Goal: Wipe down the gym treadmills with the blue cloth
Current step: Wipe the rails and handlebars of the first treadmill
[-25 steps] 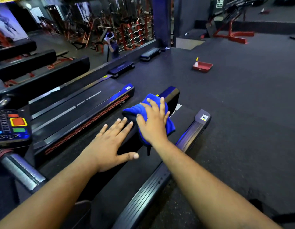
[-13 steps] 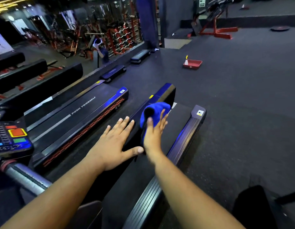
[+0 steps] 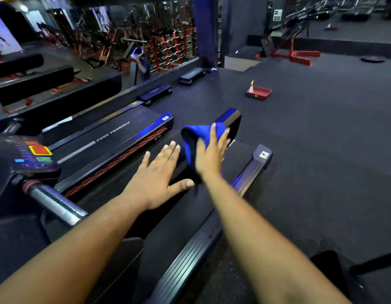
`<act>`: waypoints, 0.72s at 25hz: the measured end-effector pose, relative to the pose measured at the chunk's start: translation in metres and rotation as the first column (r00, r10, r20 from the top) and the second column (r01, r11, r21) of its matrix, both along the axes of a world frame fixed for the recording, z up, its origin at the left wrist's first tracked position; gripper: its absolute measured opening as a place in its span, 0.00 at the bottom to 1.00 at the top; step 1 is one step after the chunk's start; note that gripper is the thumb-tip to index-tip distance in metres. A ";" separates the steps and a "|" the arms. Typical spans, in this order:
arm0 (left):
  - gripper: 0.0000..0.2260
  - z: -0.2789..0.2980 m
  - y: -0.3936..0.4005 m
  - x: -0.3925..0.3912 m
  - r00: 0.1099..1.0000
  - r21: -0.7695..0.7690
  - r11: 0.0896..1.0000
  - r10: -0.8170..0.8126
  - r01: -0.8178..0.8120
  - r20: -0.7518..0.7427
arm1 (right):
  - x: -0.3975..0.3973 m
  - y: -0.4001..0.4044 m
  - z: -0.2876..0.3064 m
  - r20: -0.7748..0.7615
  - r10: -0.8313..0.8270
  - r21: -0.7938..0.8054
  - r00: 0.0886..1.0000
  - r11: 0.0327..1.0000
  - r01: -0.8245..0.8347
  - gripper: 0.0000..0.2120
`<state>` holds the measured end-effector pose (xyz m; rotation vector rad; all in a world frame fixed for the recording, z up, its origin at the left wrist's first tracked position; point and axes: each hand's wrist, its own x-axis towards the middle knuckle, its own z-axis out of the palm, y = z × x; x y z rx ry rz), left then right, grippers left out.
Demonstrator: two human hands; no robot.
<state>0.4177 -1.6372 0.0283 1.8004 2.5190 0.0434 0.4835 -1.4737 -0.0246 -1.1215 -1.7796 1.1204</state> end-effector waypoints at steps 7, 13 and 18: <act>0.53 -0.006 -0.091 0.008 0.981 0.005 0.986 0.168 -0.168 -0.099 | 0.014 -0.074 0.008 0.293 0.241 0.347 0.925 0.875 -0.338 0.24; 0.55 -0.004 -0.153 0.013 0.958 0.019 0.970 0.244 -0.244 -0.148 | 0.009 -0.026 0.023 0.470 0.102 0.471 0.877 0.811 -0.347 0.28; 0.54 -0.007 -0.188 0.017 0.935 0.069 0.951 0.307 -0.300 -0.177 | 0.022 -0.168 0.002 0.425 0.316 0.508 0.848 0.693 -0.512 0.27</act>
